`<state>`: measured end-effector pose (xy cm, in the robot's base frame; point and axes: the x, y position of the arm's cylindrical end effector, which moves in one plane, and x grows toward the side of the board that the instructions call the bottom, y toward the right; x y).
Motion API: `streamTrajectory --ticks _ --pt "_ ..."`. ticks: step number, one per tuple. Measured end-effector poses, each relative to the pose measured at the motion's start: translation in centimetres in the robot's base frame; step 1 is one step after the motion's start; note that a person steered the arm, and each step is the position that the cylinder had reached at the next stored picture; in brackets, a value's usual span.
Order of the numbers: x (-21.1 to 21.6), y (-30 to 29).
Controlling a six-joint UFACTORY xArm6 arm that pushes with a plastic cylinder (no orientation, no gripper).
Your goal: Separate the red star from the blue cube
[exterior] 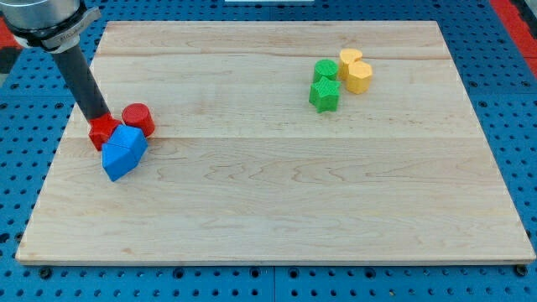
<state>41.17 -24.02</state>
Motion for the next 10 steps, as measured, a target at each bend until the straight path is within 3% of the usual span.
streamTrajectory --ticks 2,3,4,5,7,10 --pt "-1.6 -1.1" --pt "-2.4 -5.9" --pt "2.1 -6.4" --pt "7.1 -5.5" --pt "4.2 1.3" --pt "3.0 3.6"
